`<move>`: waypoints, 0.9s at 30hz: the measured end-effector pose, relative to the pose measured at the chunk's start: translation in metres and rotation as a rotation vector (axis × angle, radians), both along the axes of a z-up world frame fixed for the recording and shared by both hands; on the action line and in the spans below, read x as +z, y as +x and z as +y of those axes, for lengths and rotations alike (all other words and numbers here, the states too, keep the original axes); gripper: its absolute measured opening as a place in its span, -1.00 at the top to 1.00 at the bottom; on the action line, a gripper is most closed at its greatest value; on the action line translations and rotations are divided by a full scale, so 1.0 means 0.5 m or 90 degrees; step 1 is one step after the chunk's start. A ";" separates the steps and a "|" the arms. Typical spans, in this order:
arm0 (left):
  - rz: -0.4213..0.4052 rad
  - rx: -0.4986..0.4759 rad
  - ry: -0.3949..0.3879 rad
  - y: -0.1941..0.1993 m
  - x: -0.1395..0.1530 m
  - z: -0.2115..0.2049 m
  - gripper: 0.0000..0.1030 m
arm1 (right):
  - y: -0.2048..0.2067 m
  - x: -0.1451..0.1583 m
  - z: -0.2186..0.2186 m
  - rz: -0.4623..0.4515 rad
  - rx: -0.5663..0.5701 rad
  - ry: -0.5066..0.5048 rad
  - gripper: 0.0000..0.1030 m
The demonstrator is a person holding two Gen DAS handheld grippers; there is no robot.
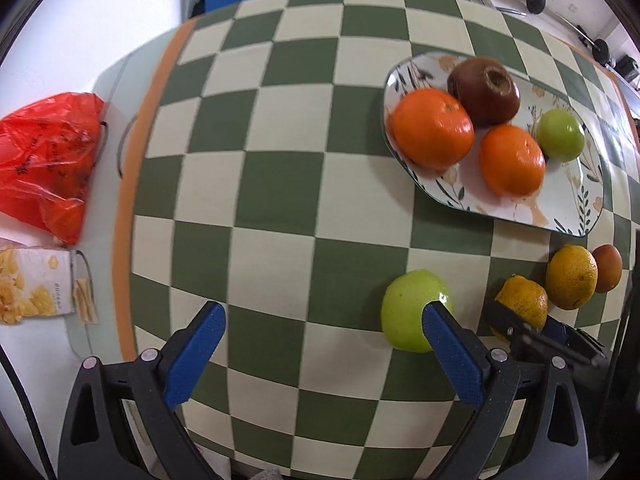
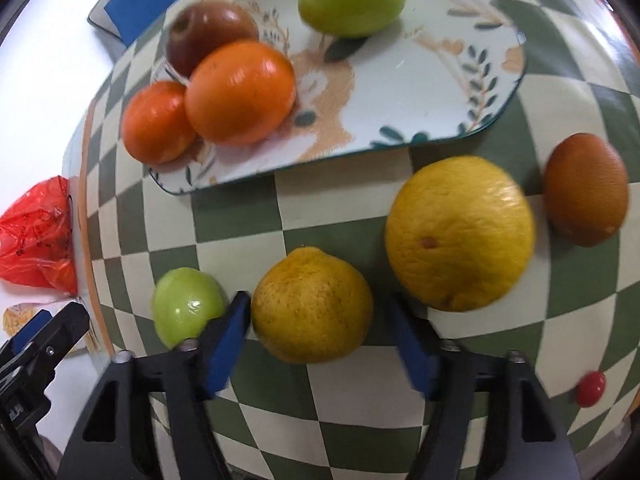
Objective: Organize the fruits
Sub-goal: 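Grasp a green apple with the left tool while the right tool grasps a lemon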
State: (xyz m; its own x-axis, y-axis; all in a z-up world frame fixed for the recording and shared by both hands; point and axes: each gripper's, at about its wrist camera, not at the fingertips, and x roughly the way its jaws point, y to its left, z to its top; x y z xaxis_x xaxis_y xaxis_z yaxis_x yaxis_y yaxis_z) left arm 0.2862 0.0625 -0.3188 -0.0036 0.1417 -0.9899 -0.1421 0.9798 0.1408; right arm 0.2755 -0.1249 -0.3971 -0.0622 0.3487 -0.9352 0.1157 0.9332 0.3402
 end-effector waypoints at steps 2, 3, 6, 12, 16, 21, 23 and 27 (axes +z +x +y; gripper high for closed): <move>0.024 -0.002 -0.023 0.007 -0.026 -0.008 -0.96 | -0.011 0.003 0.005 -0.007 0.023 -0.029 -0.20; 0.037 -0.005 -0.033 0.010 -0.040 -0.013 -0.96 | -0.022 0.007 0.001 -0.010 0.032 -0.033 -0.20; 0.071 -0.021 -0.067 0.016 -0.081 -0.035 -0.96 | -0.051 0.017 -0.021 -0.004 0.039 -0.042 -0.20; 0.118 -0.032 -0.124 0.018 -0.146 -0.067 -0.22 | -0.090 0.009 -0.069 0.017 0.016 -0.052 -0.20; 0.097 -0.044 -0.116 0.009 -0.135 -0.087 -0.03 | -0.097 -0.002 -0.074 0.027 0.003 -0.049 -0.20; 0.098 -0.068 -0.130 -0.043 -0.119 -0.111 -0.03 | -0.098 -0.014 -0.068 0.036 0.010 -0.044 -0.20; 0.104 -0.067 -0.137 -0.068 -0.120 -0.115 -0.03 | -0.101 -0.015 -0.074 0.036 0.006 -0.040 -0.20; 0.114 -0.049 -0.141 -0.096 -0.141 -0.111 -0.03 | -0.096 -0.017 -0.079 0.036 0.002 -0.032 -0.21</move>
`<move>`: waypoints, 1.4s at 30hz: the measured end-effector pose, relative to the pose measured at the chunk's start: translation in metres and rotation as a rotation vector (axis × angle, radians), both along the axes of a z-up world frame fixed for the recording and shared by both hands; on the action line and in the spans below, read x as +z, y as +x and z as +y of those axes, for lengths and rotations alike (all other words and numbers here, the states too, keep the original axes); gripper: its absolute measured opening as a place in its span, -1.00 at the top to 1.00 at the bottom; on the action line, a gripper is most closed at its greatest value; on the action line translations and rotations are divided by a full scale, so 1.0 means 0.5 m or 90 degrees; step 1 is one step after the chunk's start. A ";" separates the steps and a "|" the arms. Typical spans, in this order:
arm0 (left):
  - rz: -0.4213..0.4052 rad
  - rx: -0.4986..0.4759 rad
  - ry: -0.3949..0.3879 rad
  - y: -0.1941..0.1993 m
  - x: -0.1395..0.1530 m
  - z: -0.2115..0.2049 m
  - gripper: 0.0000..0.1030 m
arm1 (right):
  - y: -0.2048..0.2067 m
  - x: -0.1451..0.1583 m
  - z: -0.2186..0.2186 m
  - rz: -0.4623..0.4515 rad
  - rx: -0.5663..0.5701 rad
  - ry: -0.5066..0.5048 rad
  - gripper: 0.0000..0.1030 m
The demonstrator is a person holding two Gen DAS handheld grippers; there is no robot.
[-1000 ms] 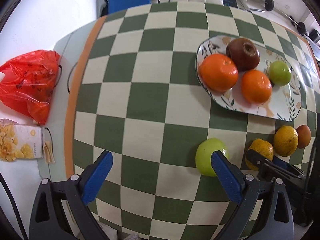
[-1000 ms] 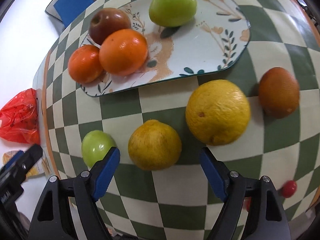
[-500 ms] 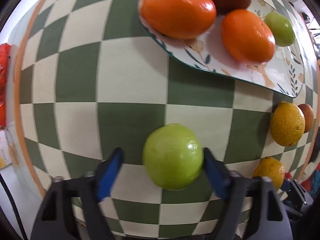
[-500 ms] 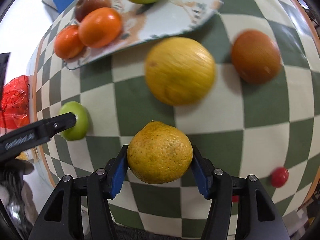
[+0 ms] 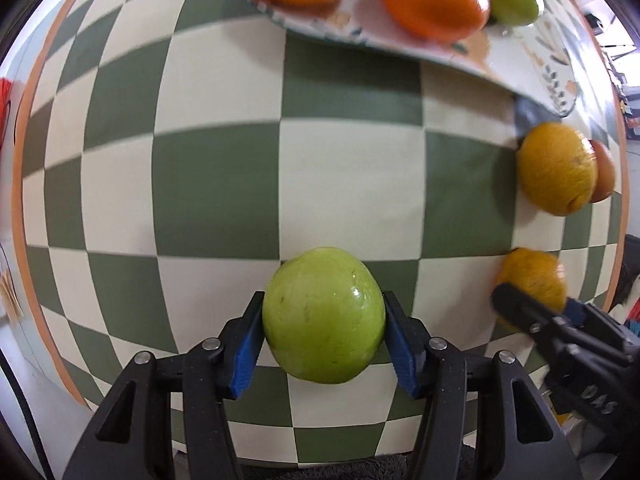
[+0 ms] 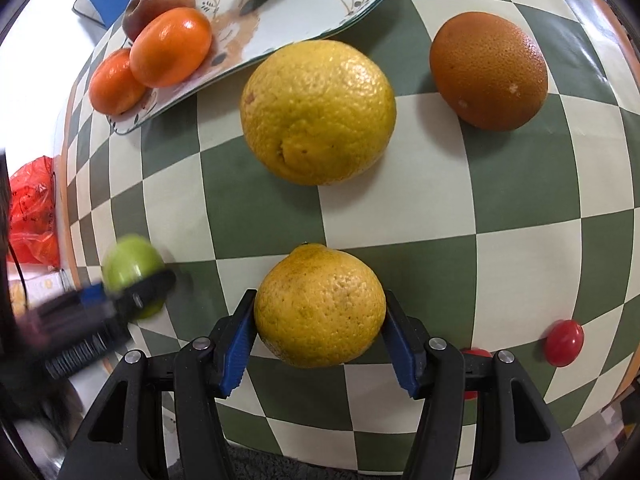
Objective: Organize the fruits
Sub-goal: 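Grasp a green apple with the left tool while the right tool grasps a lemon, then place the green apple and lemon on the plate and open both tools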
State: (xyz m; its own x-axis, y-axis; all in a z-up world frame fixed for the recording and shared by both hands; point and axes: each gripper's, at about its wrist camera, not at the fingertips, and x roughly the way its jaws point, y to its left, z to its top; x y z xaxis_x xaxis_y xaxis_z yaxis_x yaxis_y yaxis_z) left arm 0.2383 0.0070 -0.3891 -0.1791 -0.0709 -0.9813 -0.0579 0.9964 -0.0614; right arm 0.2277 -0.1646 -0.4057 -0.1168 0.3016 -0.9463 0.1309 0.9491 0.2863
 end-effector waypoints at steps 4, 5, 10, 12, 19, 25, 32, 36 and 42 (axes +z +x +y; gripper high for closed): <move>-0.010 -0.005 0.007 -0.002 0.007 -0.003 -0.03 | 0.005 0.000 0.006 -0.004 0.015 -0.006 -0.21; -0.012 -0.005 0.008 0.002 0.011 -0.005 -0.03 | 0.010 0.003 0.002 -0.007 0.019 -0.008 -0.20; -0.044 0.007 -0.019 0.024 0.085 -0.026 -0.03 | 0.006 0.017 -0.007 -0.008 0.012 0.014 -0.19; -0.067 0.015 -0.047 0.042 0.134 -0.035 -0.03 | 0.006 0.038 -0.019 -0.009 -0.015 0.054 -0.19; -0.080 0.073 -0.159 0.171 0.209 -0.078 -0.03 | 0.113 0.166 -0.129 -0.079 -0.114 0.159 -0.19; -0.004 0.171 -0.223 0.265 0.142 -0.113 -0.03 | 0.279 0.158 -0.169 -0.091 -0.122 0.155 -0.19; 0.039 0.202 -0.214 0.293 0.103 -0.120 -0.04 | 0.370 0.089 -0.171 -0.047 -0.101 0.156 -0.19; 0.047 0.196 -0.194 0.302 0.086 -0.119 -0.04 | 0.386 0.046 -0.171 -0.012 -0.110 0.165 -0.21; 0.016 0.177 -0.165 0.311 0.099 -0.127 -0.44 | 0.388 0.059 -0.183 -0.020 -0.109 0.155 -0.40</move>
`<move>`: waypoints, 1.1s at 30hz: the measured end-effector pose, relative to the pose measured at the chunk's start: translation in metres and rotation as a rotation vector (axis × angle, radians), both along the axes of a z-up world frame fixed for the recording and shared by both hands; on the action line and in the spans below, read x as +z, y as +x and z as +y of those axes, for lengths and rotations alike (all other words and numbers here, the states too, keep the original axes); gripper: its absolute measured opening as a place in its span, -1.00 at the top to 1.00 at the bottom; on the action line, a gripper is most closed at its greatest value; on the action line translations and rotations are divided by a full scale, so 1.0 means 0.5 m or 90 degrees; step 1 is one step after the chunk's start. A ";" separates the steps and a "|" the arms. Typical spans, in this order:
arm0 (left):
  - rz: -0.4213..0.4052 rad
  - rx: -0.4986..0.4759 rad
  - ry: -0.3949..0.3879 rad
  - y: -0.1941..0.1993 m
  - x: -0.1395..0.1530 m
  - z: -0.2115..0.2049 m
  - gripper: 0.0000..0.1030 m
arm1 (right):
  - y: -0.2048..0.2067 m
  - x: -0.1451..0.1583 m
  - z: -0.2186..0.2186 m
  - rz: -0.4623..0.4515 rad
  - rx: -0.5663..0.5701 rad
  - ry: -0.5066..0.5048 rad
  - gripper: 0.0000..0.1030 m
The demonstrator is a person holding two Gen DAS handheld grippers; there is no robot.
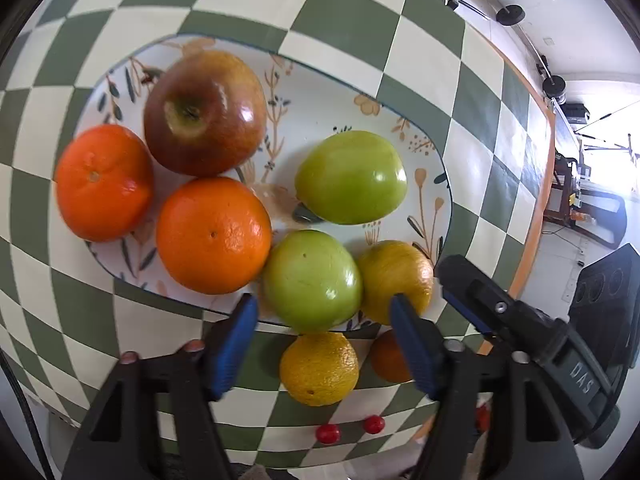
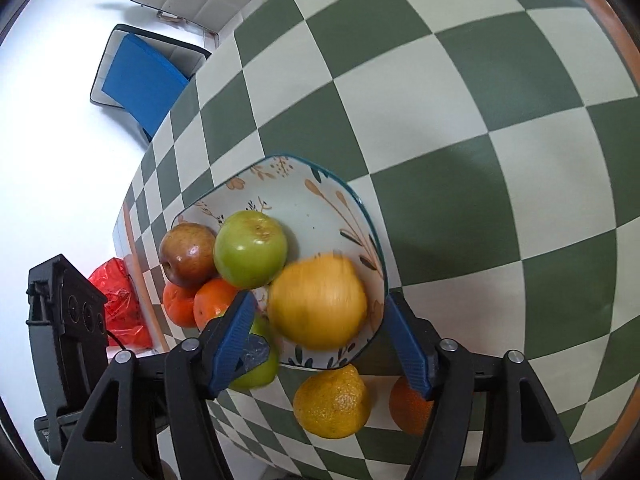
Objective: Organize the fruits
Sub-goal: 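Place the green apple and lemon on the plate and open both tools, then withdraw both tools from the plate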
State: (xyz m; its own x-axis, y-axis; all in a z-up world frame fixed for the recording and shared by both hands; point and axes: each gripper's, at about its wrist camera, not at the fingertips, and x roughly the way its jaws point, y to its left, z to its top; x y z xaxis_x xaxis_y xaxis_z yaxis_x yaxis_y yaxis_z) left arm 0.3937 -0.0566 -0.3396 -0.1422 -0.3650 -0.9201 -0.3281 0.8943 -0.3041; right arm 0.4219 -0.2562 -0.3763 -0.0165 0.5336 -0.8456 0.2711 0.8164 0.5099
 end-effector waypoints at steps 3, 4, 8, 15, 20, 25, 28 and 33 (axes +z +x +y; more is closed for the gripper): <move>-0.021 -0.013 0.017 -0.005 0.019 0.007 -0.71 | -0.003 0.015 -0.014 -0.004 -0.006 -0.005 -0.50; -0.029 -0.019 0.027 -0.009 0.029 0.013 -0.71 | -0.003 0.020 -0.016 -0.008 -0.003 -0.017 -0.54; -0.079 -0.062 0.123 -0.016 0.062 0.027 -0.71 | -0.016 0.045 -0.017 -0.027 0.025 -0.076 -0.74; -0.132 -0.115 0.250 -0.052 0.081 0.071 -0.71 | -0.068 0.090 0.038 -0.093 0.108 -0.221 -0.82; -0.160 -0.129 0.273 -0.081 0.093 0.073 -0.71 | -0.113 0.129 0.081 -0.141 0.139 -0.279 -0.82; -0.197 -0.131 0.274 -0.114 0.132 0.079 -0.71 | -0.160 0.173 0.100 -0.175 0.143 -0.298 -0.82; -0.219 -0.130 0.272 -0.139 0.164 0.085 -0.71 | -0.185 0.200 0.104 -0.190 0.139 -0.304 -0.82; -0.273 -0.127 0.282 -0.186 0.234 0.091 -0.71 | -0.228 0.263 0.110 -0.229 0.138 -0.324 -0.82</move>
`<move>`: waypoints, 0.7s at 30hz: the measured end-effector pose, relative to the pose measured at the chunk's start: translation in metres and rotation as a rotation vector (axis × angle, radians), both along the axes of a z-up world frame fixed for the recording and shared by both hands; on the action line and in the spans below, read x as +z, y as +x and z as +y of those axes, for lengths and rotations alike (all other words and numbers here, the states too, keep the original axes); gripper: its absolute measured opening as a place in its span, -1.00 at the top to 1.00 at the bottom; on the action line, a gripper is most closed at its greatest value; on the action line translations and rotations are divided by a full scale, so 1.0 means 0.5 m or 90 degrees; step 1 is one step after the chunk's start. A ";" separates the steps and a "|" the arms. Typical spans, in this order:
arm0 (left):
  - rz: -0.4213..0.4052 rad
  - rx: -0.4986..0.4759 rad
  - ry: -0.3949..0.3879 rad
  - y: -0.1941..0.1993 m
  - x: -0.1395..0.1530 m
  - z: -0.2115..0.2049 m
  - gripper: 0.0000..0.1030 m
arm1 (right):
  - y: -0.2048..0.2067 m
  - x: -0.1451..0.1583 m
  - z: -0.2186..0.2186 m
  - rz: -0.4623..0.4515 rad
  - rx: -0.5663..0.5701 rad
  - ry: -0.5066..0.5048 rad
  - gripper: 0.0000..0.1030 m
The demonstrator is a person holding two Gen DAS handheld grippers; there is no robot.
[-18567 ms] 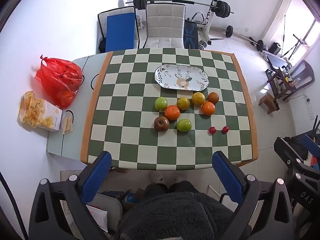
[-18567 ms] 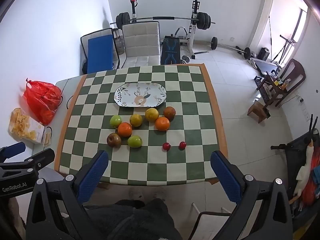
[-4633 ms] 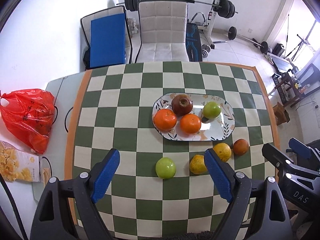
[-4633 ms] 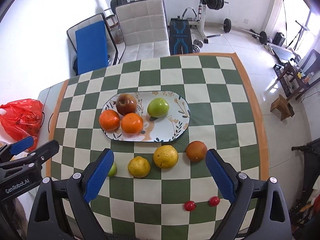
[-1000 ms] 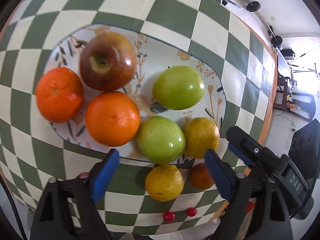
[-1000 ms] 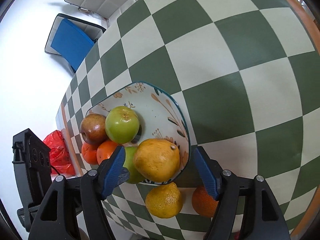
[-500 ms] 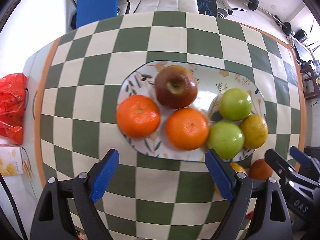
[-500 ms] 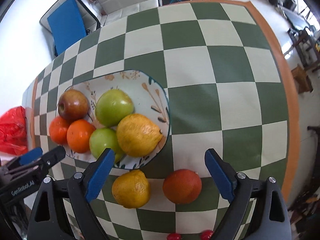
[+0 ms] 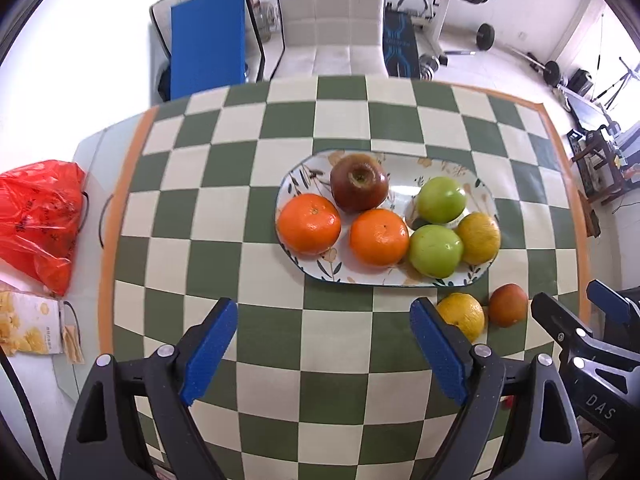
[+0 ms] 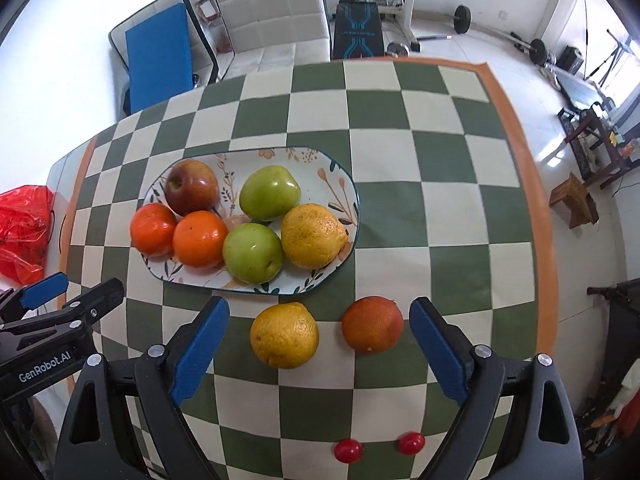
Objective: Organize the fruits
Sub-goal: 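Withdraw both tools from the plate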
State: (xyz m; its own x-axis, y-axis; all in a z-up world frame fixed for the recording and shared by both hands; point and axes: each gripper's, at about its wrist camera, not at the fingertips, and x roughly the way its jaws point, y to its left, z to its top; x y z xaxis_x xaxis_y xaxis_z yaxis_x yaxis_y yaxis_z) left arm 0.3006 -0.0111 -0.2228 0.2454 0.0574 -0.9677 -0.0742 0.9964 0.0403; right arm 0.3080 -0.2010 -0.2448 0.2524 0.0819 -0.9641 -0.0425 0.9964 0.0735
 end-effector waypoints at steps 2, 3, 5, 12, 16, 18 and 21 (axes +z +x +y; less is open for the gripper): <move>-0.020 -0.006 -0.001 -0.019 0.027 -0.001 -0.71 | -0.020 0.031 0.001 -0.018 0.001 -0.001 -0.82; -0.028 -0.009 0.000 -0.028 0.041 -0.002 -0.71 | -0.030 0.047 0.002 -0.028 0.001 -0.002 -0.82; -0.047 -0.015 0.002 -0.047 0.070 -0.004 -0.71 | -0.050 0.078 0.001 -0.044 0.001 0.001 -0.82; -0.089 -0.035 -0.007 -0.097 0.152 -0.011 -0.71 | -0.120 0.189 0.000 -0.101 0.005 0.009 -0.82; -0.110 -0.041 -0.008 -0.116 0.183 -0.013 -0.71 | -0.157 0.248 0.000 -0.133 0.008 0.004 -0.82; -0.116 -0.043 -0.008 -0.122 0.192 -0.014 -0.71 | -0.171 0.270 0.000 -0.146 0.008 0.003 -0.82; -0.123 -0.042 -0.016 -0.130 0.203 -0.014 -0.71 | -0.187 0.298 -0.002 -0.158 0.004 0.009 -0.82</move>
